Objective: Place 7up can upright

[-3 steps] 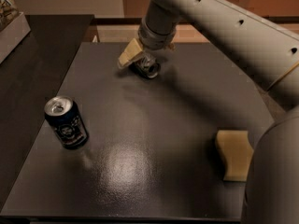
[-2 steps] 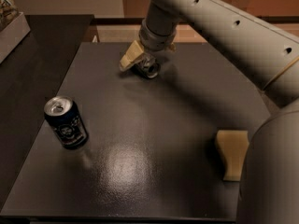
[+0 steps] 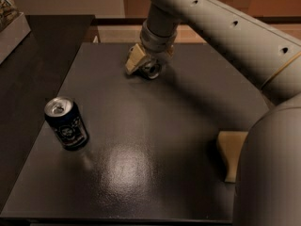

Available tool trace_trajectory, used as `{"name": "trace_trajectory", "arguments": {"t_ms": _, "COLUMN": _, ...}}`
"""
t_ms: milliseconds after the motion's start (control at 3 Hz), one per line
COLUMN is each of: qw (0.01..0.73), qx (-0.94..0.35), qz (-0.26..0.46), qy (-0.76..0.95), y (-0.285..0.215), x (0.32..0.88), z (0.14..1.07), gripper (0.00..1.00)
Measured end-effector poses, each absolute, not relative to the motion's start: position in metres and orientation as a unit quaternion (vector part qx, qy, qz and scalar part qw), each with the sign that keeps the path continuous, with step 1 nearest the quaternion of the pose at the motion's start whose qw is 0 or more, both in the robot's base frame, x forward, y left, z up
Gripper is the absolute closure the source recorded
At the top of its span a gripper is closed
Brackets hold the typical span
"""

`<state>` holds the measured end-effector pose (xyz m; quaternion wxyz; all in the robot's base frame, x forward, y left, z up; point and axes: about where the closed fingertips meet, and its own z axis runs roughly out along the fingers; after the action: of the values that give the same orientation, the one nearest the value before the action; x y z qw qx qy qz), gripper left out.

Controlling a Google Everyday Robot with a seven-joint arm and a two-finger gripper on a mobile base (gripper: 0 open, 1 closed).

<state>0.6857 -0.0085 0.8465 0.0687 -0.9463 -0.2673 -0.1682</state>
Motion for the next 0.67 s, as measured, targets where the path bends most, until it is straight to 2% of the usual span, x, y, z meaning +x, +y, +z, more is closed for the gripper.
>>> {"name": "trace_trajectory", "arguments": {"t_ms": 667, "qw": 0.076, "qx": -0.945, "qz": -0.171, "qy": -0.269, "y": -0.0048, "x": 0.6836, "z": 0.8538, "gripper": 0.64}}
